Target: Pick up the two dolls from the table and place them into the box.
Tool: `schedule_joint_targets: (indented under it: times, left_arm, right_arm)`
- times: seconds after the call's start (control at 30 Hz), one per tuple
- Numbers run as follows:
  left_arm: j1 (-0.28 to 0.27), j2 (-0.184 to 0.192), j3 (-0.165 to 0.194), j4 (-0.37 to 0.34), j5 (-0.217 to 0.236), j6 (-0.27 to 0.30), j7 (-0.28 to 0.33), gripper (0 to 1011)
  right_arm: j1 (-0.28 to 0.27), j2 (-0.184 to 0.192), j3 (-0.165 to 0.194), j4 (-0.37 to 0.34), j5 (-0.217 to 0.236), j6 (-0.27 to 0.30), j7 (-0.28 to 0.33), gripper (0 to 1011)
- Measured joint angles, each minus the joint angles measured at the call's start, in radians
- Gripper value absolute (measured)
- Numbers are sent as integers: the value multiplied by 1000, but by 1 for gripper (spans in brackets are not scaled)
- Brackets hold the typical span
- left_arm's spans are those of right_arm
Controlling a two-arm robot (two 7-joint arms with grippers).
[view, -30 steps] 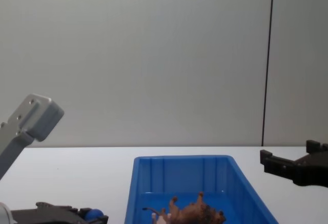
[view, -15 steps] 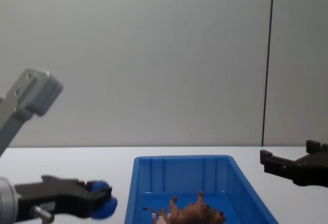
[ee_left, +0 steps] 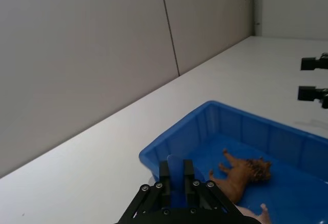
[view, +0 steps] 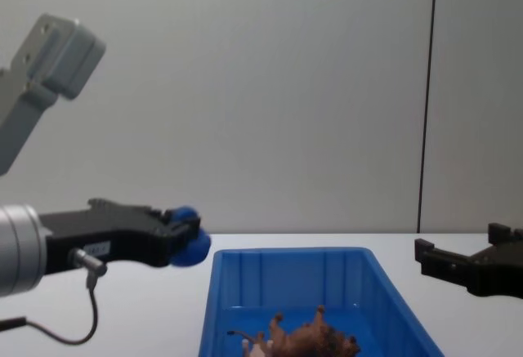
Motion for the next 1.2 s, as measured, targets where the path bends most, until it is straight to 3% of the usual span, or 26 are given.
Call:
schedule_joint_targets:
  times: [0.33,0.67,1.2]
  left_arm:
    - [-27,-17,2,-3,-28,-58,-109,100]
    - [-48,-41,15,19,-74,-99,-215,434]
    - [-59,-59,26,33,-104,-122,-277,918]
  right_arm:
    - [0,0,0,0,0,0,0,1001]
    - [0,0,0,0,0,0,0,1001]
    - [0,0,0,0,0,0,0,1001]
